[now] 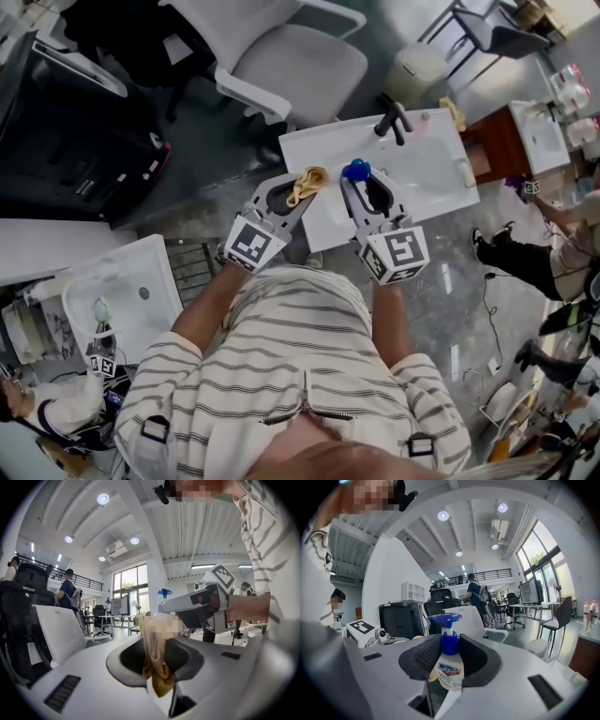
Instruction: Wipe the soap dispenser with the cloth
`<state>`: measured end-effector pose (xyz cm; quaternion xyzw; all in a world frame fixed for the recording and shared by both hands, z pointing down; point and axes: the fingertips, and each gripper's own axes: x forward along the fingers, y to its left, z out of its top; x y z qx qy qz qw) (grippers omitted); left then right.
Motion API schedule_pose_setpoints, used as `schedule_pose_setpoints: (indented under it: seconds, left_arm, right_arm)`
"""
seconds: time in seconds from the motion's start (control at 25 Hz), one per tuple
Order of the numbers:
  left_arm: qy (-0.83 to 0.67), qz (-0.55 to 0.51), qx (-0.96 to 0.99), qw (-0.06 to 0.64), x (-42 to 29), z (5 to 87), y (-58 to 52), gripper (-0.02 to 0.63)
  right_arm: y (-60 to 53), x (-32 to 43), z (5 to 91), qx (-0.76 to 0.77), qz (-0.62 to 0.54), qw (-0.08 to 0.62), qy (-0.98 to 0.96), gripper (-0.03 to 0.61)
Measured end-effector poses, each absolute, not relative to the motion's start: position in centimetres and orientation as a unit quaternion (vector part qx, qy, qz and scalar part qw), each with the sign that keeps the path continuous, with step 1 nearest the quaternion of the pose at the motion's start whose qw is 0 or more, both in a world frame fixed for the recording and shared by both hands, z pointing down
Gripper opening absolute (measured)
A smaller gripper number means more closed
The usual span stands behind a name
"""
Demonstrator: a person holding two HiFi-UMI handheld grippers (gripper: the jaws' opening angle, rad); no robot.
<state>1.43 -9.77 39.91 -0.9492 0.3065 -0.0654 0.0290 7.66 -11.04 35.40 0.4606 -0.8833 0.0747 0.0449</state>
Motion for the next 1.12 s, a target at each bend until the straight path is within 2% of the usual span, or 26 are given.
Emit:
schedule_pose_setpoints:
  seconds: [0.6,0.84,1.12]
  left_arm:
    - [0.222,-0.101,-0.969,0.037,1.8,39.9,-10.4,0.087]
    - [0.181,-0.092,-0.979,0.014,1.9,40.0,-10.2,0.087]
    - [0.139,-0.1,-0.985,0.018,2.2,40.5,-10.0,0.087]
  right_arm:
    - [-10.1,7.1,35.1,0.41,0.068,0.044,-0.908,0.126]
    - [-9.7,6.5,35.0,0.392,0.064,0.046,-0.917,0.126]
    - [-9.3,6.4,35.3,0.379,0.065,0.046,-0.922,0.126]
